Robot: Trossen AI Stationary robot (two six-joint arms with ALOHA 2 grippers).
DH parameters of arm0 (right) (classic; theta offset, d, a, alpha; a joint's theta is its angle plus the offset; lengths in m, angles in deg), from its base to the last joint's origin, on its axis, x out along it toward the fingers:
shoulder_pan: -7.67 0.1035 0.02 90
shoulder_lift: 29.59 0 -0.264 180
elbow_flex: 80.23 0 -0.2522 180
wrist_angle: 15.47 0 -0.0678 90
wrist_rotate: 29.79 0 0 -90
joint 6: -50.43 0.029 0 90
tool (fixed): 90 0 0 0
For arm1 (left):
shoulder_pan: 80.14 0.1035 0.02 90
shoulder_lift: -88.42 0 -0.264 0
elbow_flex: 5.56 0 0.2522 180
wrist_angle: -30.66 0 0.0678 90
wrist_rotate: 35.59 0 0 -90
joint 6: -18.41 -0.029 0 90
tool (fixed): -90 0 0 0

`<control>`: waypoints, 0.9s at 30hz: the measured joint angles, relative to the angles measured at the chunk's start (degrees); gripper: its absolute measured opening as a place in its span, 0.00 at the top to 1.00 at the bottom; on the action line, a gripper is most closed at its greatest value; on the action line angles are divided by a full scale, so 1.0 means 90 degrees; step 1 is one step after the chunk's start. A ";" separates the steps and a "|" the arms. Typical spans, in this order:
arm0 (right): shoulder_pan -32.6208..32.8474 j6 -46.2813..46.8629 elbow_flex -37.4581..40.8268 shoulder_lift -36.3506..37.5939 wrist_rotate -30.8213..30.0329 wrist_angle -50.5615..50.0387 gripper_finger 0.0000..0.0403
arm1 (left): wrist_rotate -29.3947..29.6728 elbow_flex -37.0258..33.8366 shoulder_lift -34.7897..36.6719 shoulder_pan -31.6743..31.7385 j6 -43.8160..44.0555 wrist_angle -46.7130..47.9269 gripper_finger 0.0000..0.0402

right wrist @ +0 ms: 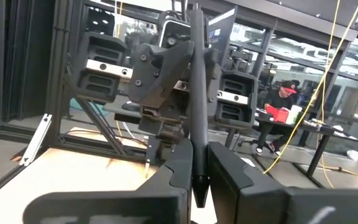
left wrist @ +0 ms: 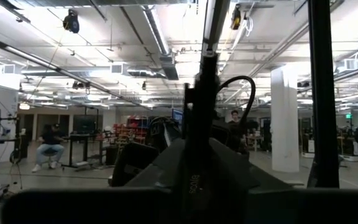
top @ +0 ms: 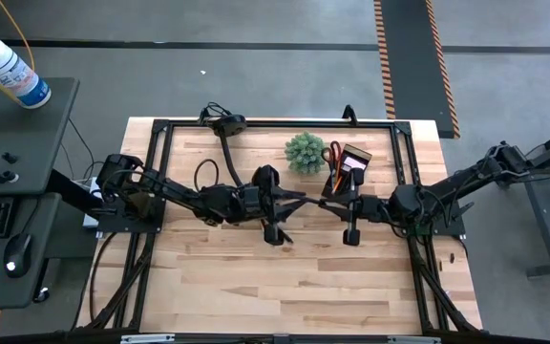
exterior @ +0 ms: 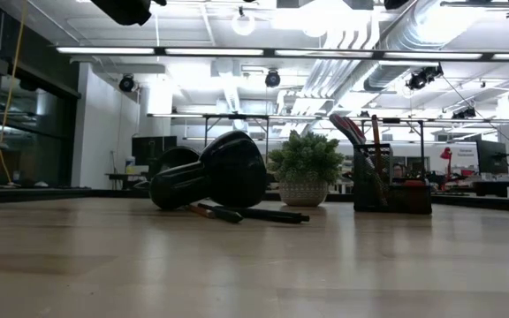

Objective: Pick and place office supplies into organizer
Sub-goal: Put the right black pen into the desk organizer

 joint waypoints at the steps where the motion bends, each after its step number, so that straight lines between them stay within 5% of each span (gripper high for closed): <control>1: 0.0000 0.0054 0.0000 0.0002 -0.0033 -0.0021 0.94 | 0.0004 0.0000 0.0000 0.0000 -0.0004 0.0002 0.90; 5: 0.0000 0.0177 -0.0002 0.0004 -0.0093 -0.0083 0.89 | 0.0011 0.0000 0.0000 0.0006 -0.0011 0.0014 0.98; 13: 0.0024 0.0182 -0.0002 0.0002 -0.0250 -0.0323 0.82 | 0.0196 0.0000 0.0000 0.0014 -0.0068 -0.0028 0.88; 22: 0.0716 0.0859 0.0000 0.0239 -0.2732 -0.2286 0.81 | 0.0190 0.0000 0.0005 0.0383 -0.0077 0.0164 0.95; 27: 0.1252 0.2009 0.0000 0.0361 -0.3548 -0.3623 0.81 | -0.0014 0.0000 0.0005 0.0697 0.0172 0.0265 0.95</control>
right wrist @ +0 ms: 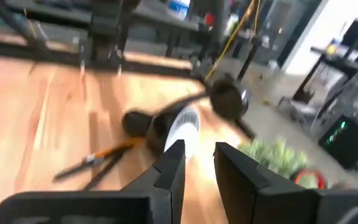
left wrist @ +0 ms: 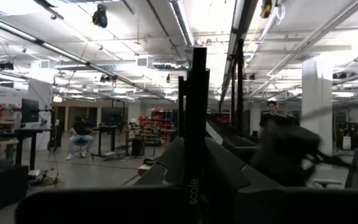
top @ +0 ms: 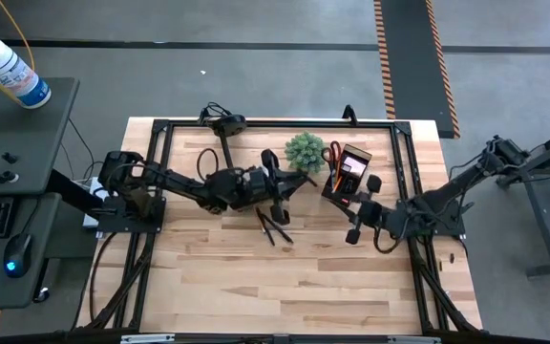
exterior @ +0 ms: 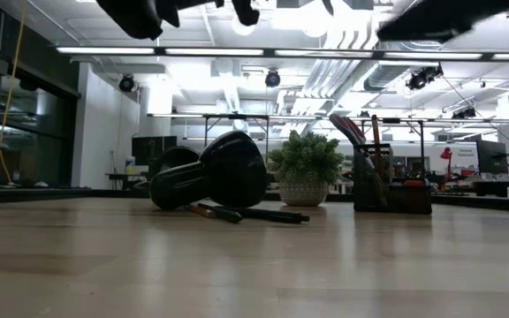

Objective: Pick and place office supplies into organizer
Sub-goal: Put the right black pen into the desk organizer

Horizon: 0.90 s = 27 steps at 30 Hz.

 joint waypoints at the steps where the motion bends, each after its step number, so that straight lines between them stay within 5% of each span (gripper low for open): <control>1: 0.0109 0.0331 0.0000 0.0017 -0.0041 -0.0347 0.81 | -0.0061 0.0000 0.0000 0.0061 0.0024 0.0001 0.94; 11: 0.1278 0.3646 0.0196 0.0017 -0.1000 -0.2651 0.81 | -0.0269 0.0270 -0.0968 0.0586 0.0597 -0.0364 0.94; 27: 0.1578 0.3558 0.0194 0.0017 -0.1329 -0.2492 0.81 | 0.0090 0.2915 -0.3138 0.0952 0.0483 0.1516 0.93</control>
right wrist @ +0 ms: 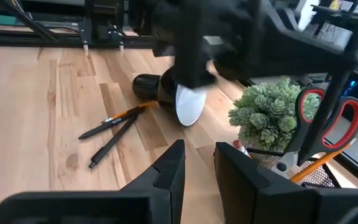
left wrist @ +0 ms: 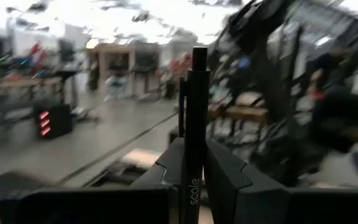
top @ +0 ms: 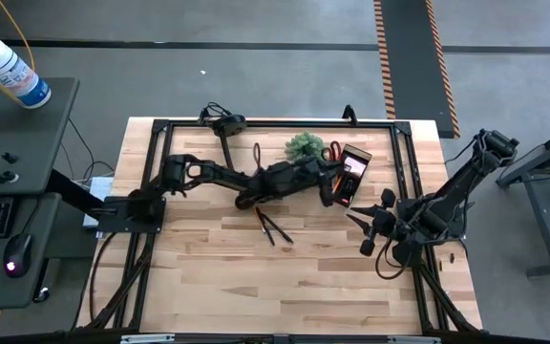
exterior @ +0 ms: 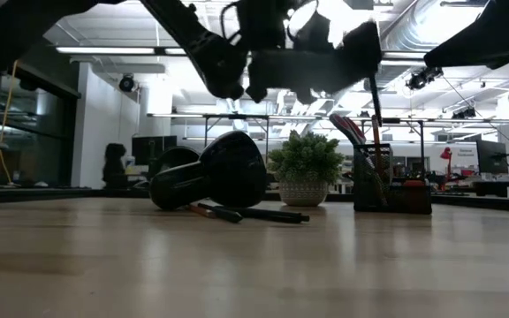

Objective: Pick and place office supplies into organizer
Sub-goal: Put the right black pen into the desk organizer

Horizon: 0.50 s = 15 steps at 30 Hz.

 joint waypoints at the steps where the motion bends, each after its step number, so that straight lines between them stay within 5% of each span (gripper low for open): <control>1: 0.0002 0.0000 0.0000 0.0000 0.0000 -0.0001 0.81 | 0.0131 0.0041 -0.0031 0.0026 0.0000 0.0157 0.93; 15: -0.0001 -0.0068 0.0000 0.0000 -0.0007 0.0009 0.81 | 0.0544 0.0082 -0.0141 0.0026 0.0028 0.0837 0.93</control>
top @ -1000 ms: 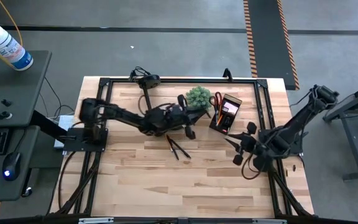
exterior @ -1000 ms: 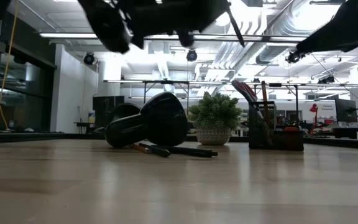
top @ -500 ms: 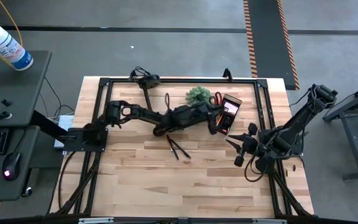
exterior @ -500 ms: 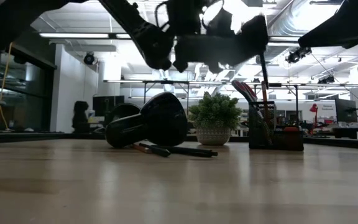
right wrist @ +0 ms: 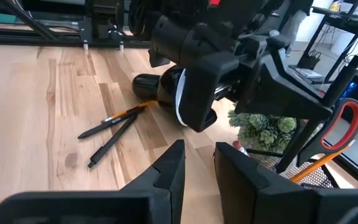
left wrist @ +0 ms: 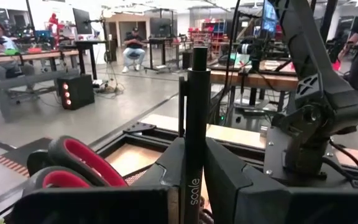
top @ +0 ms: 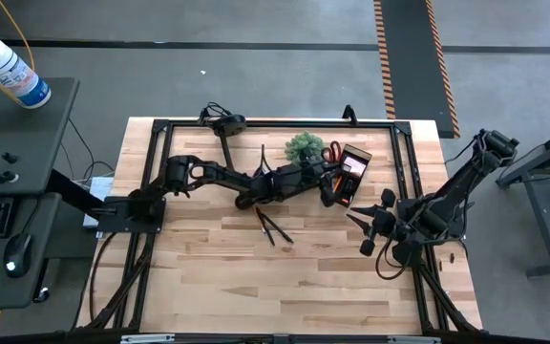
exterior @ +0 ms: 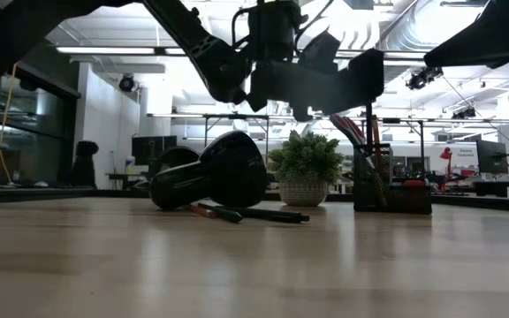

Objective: Pick and place office supplies into organizer
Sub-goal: Put the right black pen into the desk organizer

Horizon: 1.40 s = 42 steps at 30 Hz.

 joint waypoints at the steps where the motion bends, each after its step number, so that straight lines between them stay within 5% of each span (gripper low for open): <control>1: 0.0000 0.0000 0.0000 0.0000 0.0000 0.0000 0.81 | -0.0002 0.0000 0.0000 0.0000 0.0049 0.0006 0.93; 21: 0.0000 0.0005 -0.0001 0.0000 -0.0019 0.0044 0.81 | -0.0295 -0.0005 -0.0068 0.0000 0.0644 0.0310 0.92; 42: -0.0001 0.0015 -0.0002 0.0000 -0.0015 0.0044 0.81 | -0.0300 -0.0005 -0.0068 0.0000 0.0993 0.0486 0.67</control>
